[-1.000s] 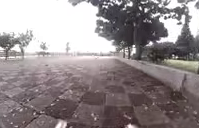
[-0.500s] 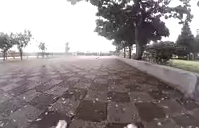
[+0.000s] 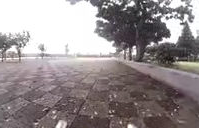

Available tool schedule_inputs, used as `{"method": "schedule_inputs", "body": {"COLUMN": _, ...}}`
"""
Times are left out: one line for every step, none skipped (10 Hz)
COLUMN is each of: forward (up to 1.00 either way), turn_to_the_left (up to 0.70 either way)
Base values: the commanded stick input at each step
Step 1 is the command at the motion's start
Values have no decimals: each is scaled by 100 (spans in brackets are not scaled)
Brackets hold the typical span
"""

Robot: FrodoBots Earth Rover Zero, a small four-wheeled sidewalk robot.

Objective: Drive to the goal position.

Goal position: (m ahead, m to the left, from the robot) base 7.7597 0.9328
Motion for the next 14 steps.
{"method": "schedule_inputs", "body": {"forward": 70, "turn_to_the_left": 0}}
{"method": "schedule_inputs", "body": {"forward": 70, "turn_to_the_left": 0}}
{"method": "schedule_inputs", "body": {"forward": 70, "turn_to_the_left": 0}}
{"method": "schedule_inputs", "body": {"forward": 70, "turn_to_the_left": 0}}
{"method": "schedule_inputs", "body": {"forward": 70, "turn_to_the_left": 0}}
{"method": "schedule_inputs", "body": {"forward": 70, "turn_to_the_left": 0}}
{"method": "schedule_inputs", "body": {"forward": 70, "turn_to_the_left": 0}}
{"method": "schedule_inputs", "body": {"forward": 70, "turn_to_the_left": 0}}
{"method": "schedule_inputs", "body": {"forward": 70, "turn_to_the_left": 0}}
{"method": "schedule_inputs", "body": {"forward": 70, "turn_to_the_left": 0}}
{"method": "schedule_inputs", "body": {"forward": 70, "turn_to_the_left": 0}}
{"method": "schedule_inputs", "body": {"forward": 70, "turn_to_the_left": 0}}
{"method": "schedule_inputs", "body": {"forward": 70, "turn_to_the_left": 0}}
{"method": "schedule_inputs", "body": {"forward": 70, "turn_to_the_left": 0}}
